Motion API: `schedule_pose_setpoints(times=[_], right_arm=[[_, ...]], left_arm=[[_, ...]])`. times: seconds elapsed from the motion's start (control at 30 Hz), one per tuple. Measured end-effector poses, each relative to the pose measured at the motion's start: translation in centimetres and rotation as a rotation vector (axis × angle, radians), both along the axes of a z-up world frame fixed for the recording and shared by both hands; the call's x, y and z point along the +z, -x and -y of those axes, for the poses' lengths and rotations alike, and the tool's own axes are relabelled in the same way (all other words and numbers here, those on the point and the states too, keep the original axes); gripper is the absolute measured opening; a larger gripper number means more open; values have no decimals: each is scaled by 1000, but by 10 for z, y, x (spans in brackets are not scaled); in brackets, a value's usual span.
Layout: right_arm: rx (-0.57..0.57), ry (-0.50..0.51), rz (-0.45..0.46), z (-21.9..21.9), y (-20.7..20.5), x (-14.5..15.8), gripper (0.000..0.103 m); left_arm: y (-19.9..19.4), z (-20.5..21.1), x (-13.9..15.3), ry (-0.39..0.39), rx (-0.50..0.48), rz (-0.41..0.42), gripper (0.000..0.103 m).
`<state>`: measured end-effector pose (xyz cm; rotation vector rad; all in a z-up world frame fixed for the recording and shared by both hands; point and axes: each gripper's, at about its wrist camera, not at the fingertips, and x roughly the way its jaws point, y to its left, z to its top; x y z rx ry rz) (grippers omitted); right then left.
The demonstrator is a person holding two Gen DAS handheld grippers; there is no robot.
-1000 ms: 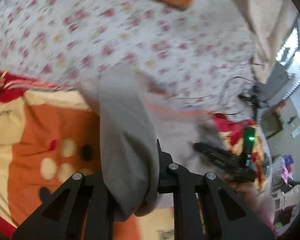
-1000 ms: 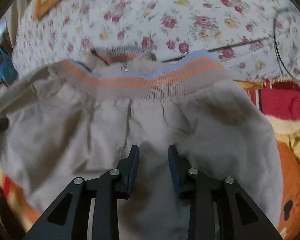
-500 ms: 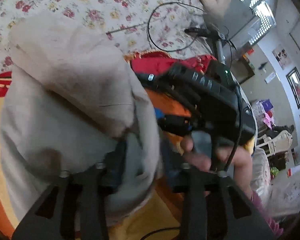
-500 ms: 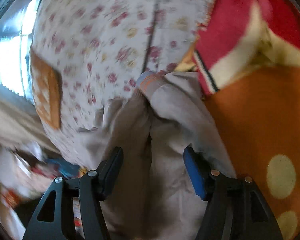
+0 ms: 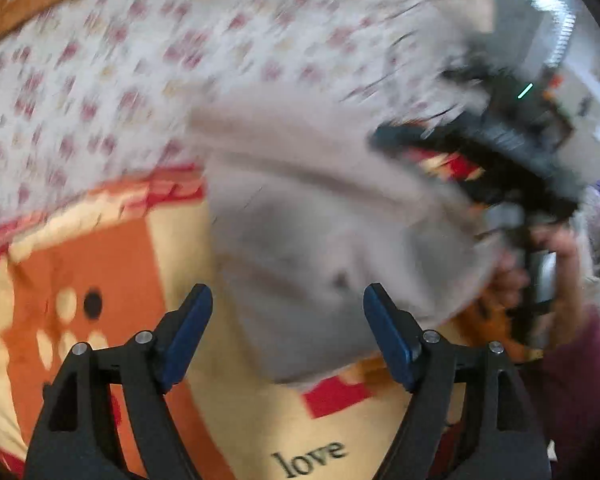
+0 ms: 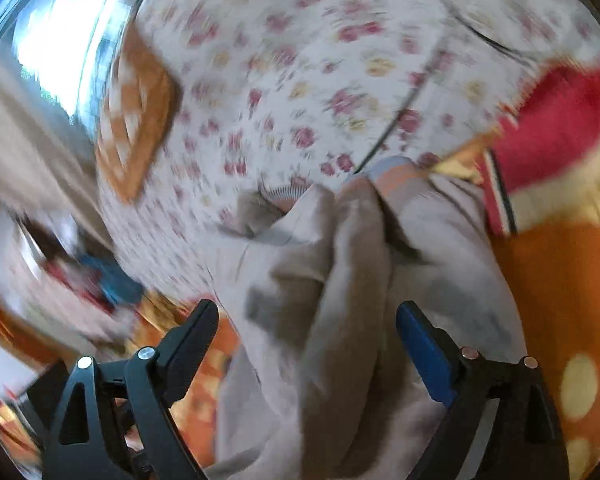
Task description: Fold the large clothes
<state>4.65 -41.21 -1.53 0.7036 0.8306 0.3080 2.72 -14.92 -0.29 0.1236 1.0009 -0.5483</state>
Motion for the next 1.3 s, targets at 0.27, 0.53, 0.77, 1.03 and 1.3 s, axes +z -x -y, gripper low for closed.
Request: schedule_pose_setpoints(times=[0.27,0.53,0.77,1.03,1.3], right_arm=[[22,475,32,-51,-16,14,11],[-160,278,-49,28,7,-12,10],[-159,354,-77,33,38,20,58],[21,391,-122,-13,58,14,14],[19,509,-200,2,80,-25,0]], left_arm=[[14,17,-32,7,-53,-49,78],[20,31,-33,-3,-111,-38,78],[25,10,-2,-24,-90,52,78],[1,14,-19,-39,12,37,78],[2,12,-29,57,24,-73,78]])
